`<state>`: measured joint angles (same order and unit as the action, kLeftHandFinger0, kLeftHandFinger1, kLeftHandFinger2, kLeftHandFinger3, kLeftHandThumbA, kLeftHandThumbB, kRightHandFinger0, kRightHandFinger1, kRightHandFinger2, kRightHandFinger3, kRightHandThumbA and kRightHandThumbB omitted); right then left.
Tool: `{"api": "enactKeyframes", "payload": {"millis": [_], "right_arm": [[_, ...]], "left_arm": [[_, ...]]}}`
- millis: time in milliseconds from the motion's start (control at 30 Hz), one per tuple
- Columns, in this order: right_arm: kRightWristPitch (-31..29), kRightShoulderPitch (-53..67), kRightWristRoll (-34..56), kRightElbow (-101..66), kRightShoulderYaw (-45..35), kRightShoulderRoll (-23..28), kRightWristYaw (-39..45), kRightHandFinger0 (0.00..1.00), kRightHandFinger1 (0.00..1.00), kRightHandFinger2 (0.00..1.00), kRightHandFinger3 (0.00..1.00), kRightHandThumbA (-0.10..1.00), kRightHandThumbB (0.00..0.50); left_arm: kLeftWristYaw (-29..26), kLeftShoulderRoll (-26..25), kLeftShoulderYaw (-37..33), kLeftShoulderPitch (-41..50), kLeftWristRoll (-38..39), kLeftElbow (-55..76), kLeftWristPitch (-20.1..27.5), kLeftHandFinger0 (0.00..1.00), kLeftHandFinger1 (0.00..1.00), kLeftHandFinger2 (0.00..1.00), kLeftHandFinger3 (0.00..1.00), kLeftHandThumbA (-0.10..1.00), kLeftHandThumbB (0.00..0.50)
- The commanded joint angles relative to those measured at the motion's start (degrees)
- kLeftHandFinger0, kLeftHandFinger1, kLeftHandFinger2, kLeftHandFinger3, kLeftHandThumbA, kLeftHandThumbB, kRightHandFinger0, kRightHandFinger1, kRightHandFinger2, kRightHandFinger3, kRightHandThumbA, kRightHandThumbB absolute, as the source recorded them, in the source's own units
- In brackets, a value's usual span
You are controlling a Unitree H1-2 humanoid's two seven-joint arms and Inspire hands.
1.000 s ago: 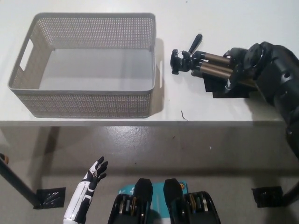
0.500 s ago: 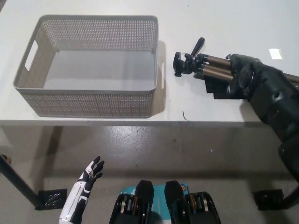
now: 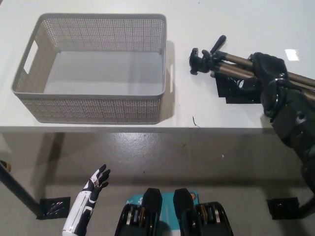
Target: The robot uses its right hand to pick the tripod on the desk and places it into a rectangular container on the left.
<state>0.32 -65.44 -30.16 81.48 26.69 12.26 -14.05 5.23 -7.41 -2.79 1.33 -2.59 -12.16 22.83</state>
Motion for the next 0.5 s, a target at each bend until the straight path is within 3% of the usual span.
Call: {"api": "enactKeyframes", "payload": {"millis": [0,33,100,167,200,267,333,367,400,433,467], "right_arm": [[-6.6,-1.3,2.2,0.1,-2.3,1.9,-6.8,0.00,0.30,0.78,0.70,-0.10,0.166],[-7.3,-1.2,2.0,0.1,-2.4,2.0,-7.3,0.00,0.35,0.84,0.80,-0.10,0.174],[-8.5,-1.2,1.4,-0.1,-2.1,2.1,-8.5,0.00,0.33,0.82,0.83,-0.10,0.165],[-9.6,-1.3,1.1,-0.2,-2.0,2.3,-9.5,0.00,0.34,0.87,0.89,-0.10,0.153],[-9.5,-2.1,1.7,-0.5,-2.6,2.4,-8.7,0.00,0.39,0.93,0.98,-0.10,0.137],[-10.8,-2.9,2.5,-1.0,-3.7,2.8,-8.6,0.00,0.47,0.96,1.00,-0.10,0.138],[-11.9,-3.7,2.8,-1.2,-4.5,3.0,-9.5,0.00,0.47,0.96,1.00,-0.10,0.157],[-11.3,-4.4,2.9,-1.2,-4.8,3.1,-9.0,0.01,0.48,0.95,1.00,-0.10,0.142],[-11.4,-4.8,3.0,-1.3,-5.1,3.2,-8.7,0.00,0.45,0.89,0.96,-0.10,0.141],[-12.5,-5.3,2.8,-1.7,-5.2,3.6,-9.2,0.01,0.41,0.77,0.85,-0.10,0.148],[-13.8,-5.6,2.3,-1.9,-5.0,4.1,-10.1,0.00,0.29,0.62,0.64,-0.10,0.151]], "left_arm": [[0.1,-0.8,0.3,-0.8,0.0,0.9,1.3,1.00,1.00,1.00,1.00,1.00,0.211],[0.1,-0.7,0.3,-0.6,0.0,0.9,1.5,1.00,1.00,1.00,1.00,1.00,0.212],[0.0,-0.6,0.2,-0.4,-0.4,1.0,1.2,1.00,1.00,1.00,1.00,1.00,0.212],[-0.1,-0.5,0.2,-0.3,-0.5,1.1,1.0,1.00,1.00,1.00,1.00,1.00,0.216],[-0.3,-0.5,0.3,-0.3,-0.7,1.2,0.8,1.00,1.00,1.00,1.00,1.00,0.218],[-0.1,-0.5,0.3,-0.3,-0.5,1.2,0.6,1.00,1.00,1.00,1.00,1.00,0.220],[0.1,-0.6,0.4,-0.6,0.1,1.0,0.6,1.00,1.00,1.00,1.00,1.00,0.215],[0.2,-0.5,0.5,-0.5,0.4,1.0,0.6,1.00,1.00,1.00,1.00,1.00,0.214],[0.3,-0.5,0.5,-0.3,0.6,1.0,0.7,1.00,1.00,1.00,1.00,1.00,0.214],[0.5,-0.6,0.4,-0.2,0.8,1.2,0.6,1.00,1.00,1.00,1.00,1.00,0.208],[0.5,-0.6,0.4,-0.2,0.8,1.2,0.6,1.00,1.00,1.00,1.00,1.00,0.204]]}}
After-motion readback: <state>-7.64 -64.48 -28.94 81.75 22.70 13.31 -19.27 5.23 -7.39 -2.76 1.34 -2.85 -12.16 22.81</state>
